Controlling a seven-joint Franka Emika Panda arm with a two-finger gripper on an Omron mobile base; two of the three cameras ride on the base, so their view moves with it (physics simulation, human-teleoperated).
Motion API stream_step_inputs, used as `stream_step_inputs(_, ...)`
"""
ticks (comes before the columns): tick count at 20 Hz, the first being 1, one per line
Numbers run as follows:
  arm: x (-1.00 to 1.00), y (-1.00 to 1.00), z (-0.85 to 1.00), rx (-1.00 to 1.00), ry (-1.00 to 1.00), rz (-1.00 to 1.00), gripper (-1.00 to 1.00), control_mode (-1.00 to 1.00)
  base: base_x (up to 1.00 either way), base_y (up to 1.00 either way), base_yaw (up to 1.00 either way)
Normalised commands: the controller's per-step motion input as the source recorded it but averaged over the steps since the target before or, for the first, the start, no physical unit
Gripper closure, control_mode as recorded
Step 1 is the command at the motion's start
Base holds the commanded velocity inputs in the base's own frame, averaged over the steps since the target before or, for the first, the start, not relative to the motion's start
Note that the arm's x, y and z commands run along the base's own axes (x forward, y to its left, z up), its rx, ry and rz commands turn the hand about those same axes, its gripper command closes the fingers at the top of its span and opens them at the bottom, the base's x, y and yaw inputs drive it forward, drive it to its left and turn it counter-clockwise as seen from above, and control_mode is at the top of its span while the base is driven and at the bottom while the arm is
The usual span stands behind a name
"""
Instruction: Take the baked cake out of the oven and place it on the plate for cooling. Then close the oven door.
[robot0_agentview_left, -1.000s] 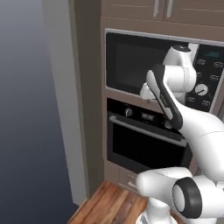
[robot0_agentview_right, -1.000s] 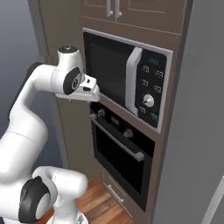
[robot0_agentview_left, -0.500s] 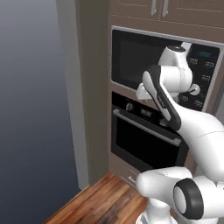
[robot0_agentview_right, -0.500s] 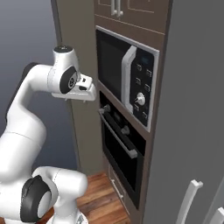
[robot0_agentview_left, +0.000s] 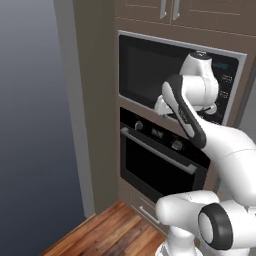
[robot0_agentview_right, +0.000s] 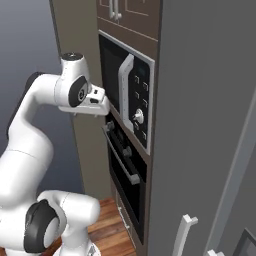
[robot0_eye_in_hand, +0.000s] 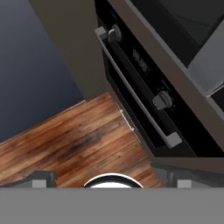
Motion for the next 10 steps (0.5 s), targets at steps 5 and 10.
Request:
stream_step_inputs(5, -0.18, 0.07, -0.26, -0.08, 0.00, 0.09, -1.00, -1.00, 0.00, 0.00, 0.00)
stream_step_inputs(10, 0.00, 0.51, -0.43, -0.27, 0.00, 0.00, -1.00, -1.00, 0.00, 0.00, 0.00)
